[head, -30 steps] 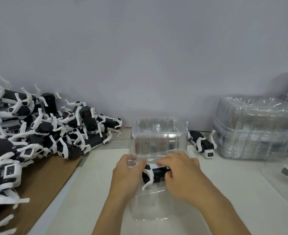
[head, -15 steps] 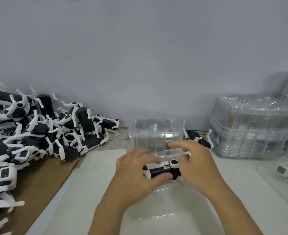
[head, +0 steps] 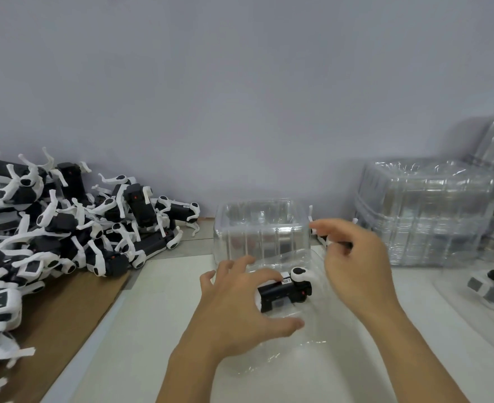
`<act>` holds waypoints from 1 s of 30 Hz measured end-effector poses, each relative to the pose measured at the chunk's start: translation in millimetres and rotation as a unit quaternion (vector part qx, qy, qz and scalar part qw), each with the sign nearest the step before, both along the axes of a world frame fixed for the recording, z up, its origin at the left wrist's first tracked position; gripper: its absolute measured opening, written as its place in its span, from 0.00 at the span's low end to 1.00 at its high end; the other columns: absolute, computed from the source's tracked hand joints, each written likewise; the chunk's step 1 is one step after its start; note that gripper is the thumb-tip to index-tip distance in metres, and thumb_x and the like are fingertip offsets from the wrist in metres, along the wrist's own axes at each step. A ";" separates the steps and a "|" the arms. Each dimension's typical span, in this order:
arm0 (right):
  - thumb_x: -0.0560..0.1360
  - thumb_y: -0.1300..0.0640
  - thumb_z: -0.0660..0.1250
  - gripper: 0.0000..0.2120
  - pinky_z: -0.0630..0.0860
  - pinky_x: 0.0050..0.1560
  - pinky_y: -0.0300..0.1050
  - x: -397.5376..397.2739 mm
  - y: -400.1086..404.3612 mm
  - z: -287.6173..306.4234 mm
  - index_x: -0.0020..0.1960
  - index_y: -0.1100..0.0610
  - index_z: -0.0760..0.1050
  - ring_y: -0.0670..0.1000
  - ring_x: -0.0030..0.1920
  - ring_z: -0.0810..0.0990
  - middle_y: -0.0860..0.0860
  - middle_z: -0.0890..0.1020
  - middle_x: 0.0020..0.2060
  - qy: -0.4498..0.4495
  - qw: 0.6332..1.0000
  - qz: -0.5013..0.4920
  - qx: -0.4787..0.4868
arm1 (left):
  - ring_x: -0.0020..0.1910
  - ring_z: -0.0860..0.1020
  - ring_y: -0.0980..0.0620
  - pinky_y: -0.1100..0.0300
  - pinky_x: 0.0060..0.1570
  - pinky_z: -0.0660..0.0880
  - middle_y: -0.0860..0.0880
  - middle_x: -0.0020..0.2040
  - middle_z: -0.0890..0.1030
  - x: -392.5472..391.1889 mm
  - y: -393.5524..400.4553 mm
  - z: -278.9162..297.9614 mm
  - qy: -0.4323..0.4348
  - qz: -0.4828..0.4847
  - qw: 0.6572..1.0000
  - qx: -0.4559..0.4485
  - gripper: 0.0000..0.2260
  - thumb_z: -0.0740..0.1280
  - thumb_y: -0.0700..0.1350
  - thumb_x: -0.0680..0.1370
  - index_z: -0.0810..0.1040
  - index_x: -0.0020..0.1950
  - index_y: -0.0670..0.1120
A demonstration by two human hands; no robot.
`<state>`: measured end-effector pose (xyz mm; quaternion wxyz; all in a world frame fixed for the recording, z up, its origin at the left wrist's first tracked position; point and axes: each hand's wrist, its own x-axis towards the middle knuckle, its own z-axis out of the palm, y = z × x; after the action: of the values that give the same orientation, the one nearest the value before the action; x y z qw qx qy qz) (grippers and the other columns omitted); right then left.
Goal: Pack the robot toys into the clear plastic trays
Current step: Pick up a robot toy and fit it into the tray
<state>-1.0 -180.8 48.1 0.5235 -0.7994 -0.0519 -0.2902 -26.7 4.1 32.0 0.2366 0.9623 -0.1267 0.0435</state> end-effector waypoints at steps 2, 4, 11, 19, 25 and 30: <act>0.72 0.73 0.57 0.26 0.71 0.44 0.24 -0.6 -7.1 10.8 0.45 0.44 0.81 0.36 0.45 0.80 0.39 0.83 0.41 -0.049 0.995 -0.035 0.075 | 0.70 0.56 0.64 0.55 0.71 0.51 0.66 0.67 0.64 0.3 3.8 3.4 0.012 -0.009 0.998 -0.064 0.32 0.64 0.77 0.57 0.71 0.60 0.72; 0.70 0.68 0.56 0.23 0.73 0.42 0.28 -1.6 -13.8 21.4 0.42 0.44 0.81 0.39 0.41 0.79 0.39 0.83 0.36 -0.104 0.977 -0.071 0.172 | 0.68 0.61 0.68 0.62 0.68 0.58 0.69 0.64 0.68 1.6 9.2 8.9 0.008 -0.019 0.985 -0.172 0.28 0.68 0.75 0.57 0.74 0.57 0.74; 0.74 0.73 0.62 0.19 0.75 0.39 0.33 -8.3 2.2 26.7 0.43 0.50 0.82 0.43 0.37 0.81 0.44 0.84 0.35 -0.091 0.980 0.014 0.176 | 0.54 0.84 0.50 0.41 0.60 0.76 0.50 0.54 0.86 1.0 3.0 30.7 0.042 -0.005 0.808 -0.588 0.21 0.70 0.66 0.68 0.85 0.54 0.56; 0.73 0.63 0.74 0.12 0.76 0.43 0.32 -15.1 52.2 12.9 0.50 0.47 0.84 0.45 0.45 0.82 0.39 0.82 0.44 -0.067 0.986 0.151 0.022 | 0.57 0.80 0.35 0.37 0.63 0.69 0.37 0.61 0.81 4.6 5.4 20.6 0.133 0.001 0.592 -0.795 0.34 0.65 0.70 0.72 0.81 0.63 0.45; 0.71 0.65 0.76 0.14 0.75 0.44 0.29 -15.3 47.1 15.8 0.51 0.49 0.85 0.43 0.43 0.82 0.38 0.81 0.44 -0.050 0.986 0.158 0.009 | 0.51 0.84 0.39 0.37 0.64 0.68 0.41 0.51 0.85 7.1 5.3 17.2 0.141 -0.008 0.583 -0.800 0.27 0.67 0.70 0.71 0.87 0.48 0.47; 0.71 0.65 0.75 0.14 0.75 0.44 0.29 -17.0 46.9 17.2 0.51 0.48 0.85 0.41 0.44 0.82 0.38 0.82 0.42 -0.047 0.988 0.146 0.008 | 0.48 0.84 0.40 0.43 0.54 0.76 0.43 0.48 0.86 7.4 5.6 15.5 0.137 0.014 0.590 -0.796 0.24 0.68 0.70 0.70 0.88 0.44 0.51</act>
<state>-17.9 -133.8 65.3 0.5641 -0.7644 -0.1900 -0.2480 -19.3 9.7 47.4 0.9220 0.3872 0.0055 -0.0025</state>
